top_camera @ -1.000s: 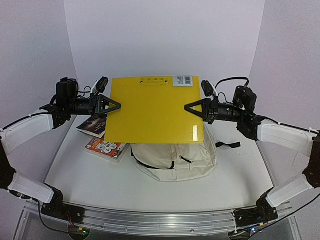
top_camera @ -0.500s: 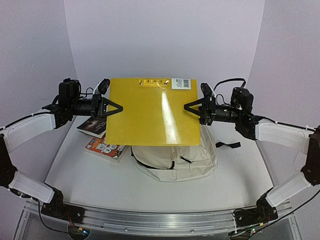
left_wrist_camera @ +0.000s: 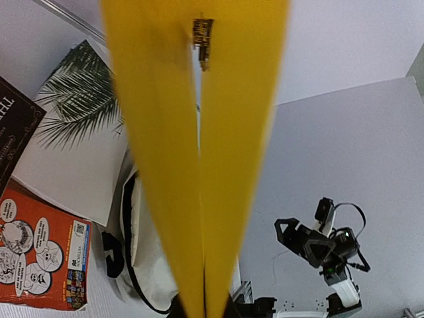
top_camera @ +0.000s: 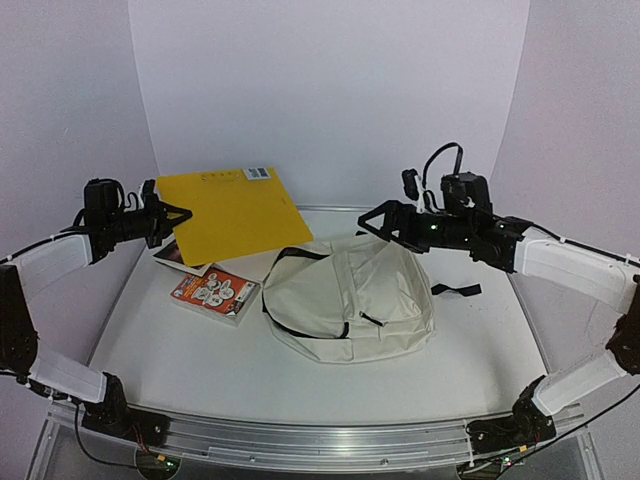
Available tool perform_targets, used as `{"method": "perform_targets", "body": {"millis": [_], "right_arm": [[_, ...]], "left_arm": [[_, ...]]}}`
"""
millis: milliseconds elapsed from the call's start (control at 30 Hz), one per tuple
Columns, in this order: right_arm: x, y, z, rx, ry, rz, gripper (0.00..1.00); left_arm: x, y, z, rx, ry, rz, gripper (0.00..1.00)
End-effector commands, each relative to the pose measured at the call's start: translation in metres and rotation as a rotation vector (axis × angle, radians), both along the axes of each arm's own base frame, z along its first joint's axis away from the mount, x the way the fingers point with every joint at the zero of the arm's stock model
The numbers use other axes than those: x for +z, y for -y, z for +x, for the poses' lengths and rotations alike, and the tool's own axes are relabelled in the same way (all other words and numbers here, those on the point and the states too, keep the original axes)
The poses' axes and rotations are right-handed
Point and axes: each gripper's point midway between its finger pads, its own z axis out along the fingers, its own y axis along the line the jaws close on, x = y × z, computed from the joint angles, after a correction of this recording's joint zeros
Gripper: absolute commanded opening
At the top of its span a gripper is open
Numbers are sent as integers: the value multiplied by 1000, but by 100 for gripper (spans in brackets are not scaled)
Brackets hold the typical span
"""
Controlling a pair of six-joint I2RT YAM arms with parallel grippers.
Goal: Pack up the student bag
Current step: Place the files in the student bag.
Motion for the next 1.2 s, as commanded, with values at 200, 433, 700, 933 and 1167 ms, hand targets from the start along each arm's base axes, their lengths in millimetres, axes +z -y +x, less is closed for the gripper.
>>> {"method": "perform_targets", "body": {"millis": [200,433,700,933,1167], "right_arm": [[-32,-84,-14,-127,148,-466,89],[-80,-162,-42,-31,238,-718,87],[-147,-214,-57,65,283,-896,91],[-175,-205,-51,23,283,-1018,78],[-146,-198,-46,-59,291,-974,39]], "left_arm": [[7,-66,8,376,39,76,0],[13,-84,-11,478,37,147,0],[17,-87,-19,501,49,160,0],[15,-84,-20,480,39,154,0],[16,-82,-20,466,41,143,0]]}}
